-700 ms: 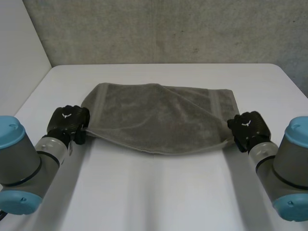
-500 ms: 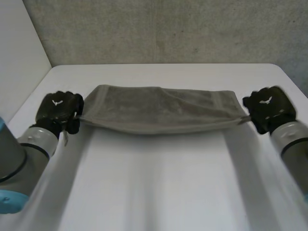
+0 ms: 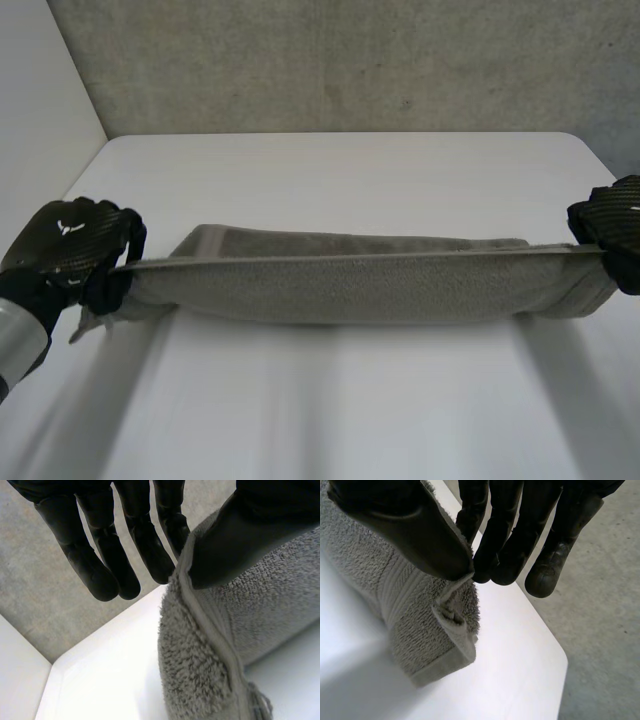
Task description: Fold the towel.
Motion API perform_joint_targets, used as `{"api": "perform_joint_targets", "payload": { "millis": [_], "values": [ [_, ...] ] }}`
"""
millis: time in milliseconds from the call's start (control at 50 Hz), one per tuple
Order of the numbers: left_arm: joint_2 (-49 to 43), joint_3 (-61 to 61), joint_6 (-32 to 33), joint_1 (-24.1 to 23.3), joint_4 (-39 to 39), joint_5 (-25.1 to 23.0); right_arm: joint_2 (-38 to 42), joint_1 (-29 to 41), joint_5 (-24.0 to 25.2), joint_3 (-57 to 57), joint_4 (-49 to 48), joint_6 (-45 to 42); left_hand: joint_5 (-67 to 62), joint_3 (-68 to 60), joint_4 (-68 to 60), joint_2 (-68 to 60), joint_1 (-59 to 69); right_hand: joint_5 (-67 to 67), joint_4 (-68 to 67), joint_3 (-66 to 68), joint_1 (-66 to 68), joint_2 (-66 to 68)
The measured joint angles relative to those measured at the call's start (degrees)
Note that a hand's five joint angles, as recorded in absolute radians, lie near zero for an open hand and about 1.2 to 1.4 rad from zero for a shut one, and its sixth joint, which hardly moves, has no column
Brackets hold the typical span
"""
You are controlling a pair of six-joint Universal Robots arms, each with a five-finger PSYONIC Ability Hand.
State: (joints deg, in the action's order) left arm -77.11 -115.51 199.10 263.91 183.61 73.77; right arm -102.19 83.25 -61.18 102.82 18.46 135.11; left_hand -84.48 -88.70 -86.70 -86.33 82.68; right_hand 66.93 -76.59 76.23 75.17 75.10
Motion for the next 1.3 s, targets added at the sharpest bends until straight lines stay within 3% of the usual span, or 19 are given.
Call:
{"api": "perform_joint_targets", "payload": {
  "millis": [100,220,360,480,540,600,620,640,680,720,900,1040,1140,1300],
  "values": [
    [-9.8,4.8,0.4,-0.7,6.3,-0.7,8.9,1.7,-0.1,-3.9,-3.7,0.4,0.0,0.0,0.0,-0.6,0.0,0.0,0.0,0.0,0.0,0.2],
    [-28.0,17.6,0.2,-4.4,12.0,-0.2,24.7,8.2,-6.6,-14.4,-6.8,0.8,-0.4,0.0,0.0,-0.6,0.0,0.3,0.0,0.0,0.4,0.2],
    [-46.2,34.3,0.0,-7.7,12.4,0.0,39.8,14.2,-14.4,-26.5,-11.1,1.4,-0.6,-0.1,0.0,-0.6,0.0,0.5,0.0,0.0,0.6,0.3],
    [-57.1,45.1,0.1,-8.9,12.0,0.2,47.4,16.0,-18.2,-32.5,-18.3,3.1,0.3,2.0,1.6,1.0,-0.6,0.3,0.0,0.0,0.6,0.2],
    [-60.8,49.0,0.1,-9.2,11.9,0.8,50.0,16.4,-19.5,-34.3,-21.6,3.9,16.1,20.7,18.9,18.7,-15.5,-8.5,8.2,-8.3,-7.4,-7.8],
    [-63.6,52.3,0.1,-9.5,11.9,2.0,52.3,17.1,-20.9,-35.6,-24.4,4.5,42.4,45.9,45.5,44.8,-42.3,-22.6,21.5,-21.3,-21.5,-21.4],
    [-64.4,53.2,0.0,-9.5,11.9,2.6,53.0,17.4,-21.7,-36.1,-25.1,4.7,54.3,58.7,57.2,55.8,-53.9,-34.9,33.1,-34.0,-33.4,-33.4],
    [-64.6,53.6,0.0,-9.6,11.9,2.9,53.3,17.5,-22.0,-36.2,-25.4,4.7,59.9,63.0,62.5,60.1,-58.1,-39.7,37.5,-37.3,-36.8,-36.8],
    [-65.2,54.5,-0.2,-9.6,11.9,4.1,54.1,18.0,-23.6,-36.7,-26.1,4.9,69.9,72.8,70.9,69.8,-67.0,-59.7,57.0,-57.3,-56.0,-56.8],
    [-65.1,54.7,-0.4,-9.8,11.8,5.2,54.4,18.4,-25.1,-36.7,-26.3,5.1,71.3,74.1,71.4,71.0,-67.2,-63.7,62.1,-62.3,-60.4,-60.9],
    [-57.1,47.6,-2.6,-10.5,10.5,6.8,49.1,19.1,-27.9,-29.7,-24.9,6.9,71.5,74.1,71.4,71.0,-67.3,-63.7,62.2,-62.4,-61.5,-61.0],
    [-45.1,33.7,-8.7,-10.1,10.7,6.5,39.5,18.7,-27.4,-15.9,-22.3,7.4,71.7,74.4,71.4,71.2,-67.4,-63.7,62.2,-62.4,-61.7,-61.0],
    [-40.0,26.6,-13.1,-10.0,11.9,6.4,36.9,18.4,-27.0,-9.3,-21.4,7.3,71.7,74.5,71.4,71.2,-67.5,-63.2,61.9,-62.1,-61.0,-60.6],
    [-37.0,18.9,-17.2,-10.3,17.4,6.3,38.7,17.1,-25.4,-5.9,-23.8,7.3,71.7,74.5,71.4,71.2,-67.5,-41.9,42.2,-41.7,-40.5,-40.0]
  ]
}}
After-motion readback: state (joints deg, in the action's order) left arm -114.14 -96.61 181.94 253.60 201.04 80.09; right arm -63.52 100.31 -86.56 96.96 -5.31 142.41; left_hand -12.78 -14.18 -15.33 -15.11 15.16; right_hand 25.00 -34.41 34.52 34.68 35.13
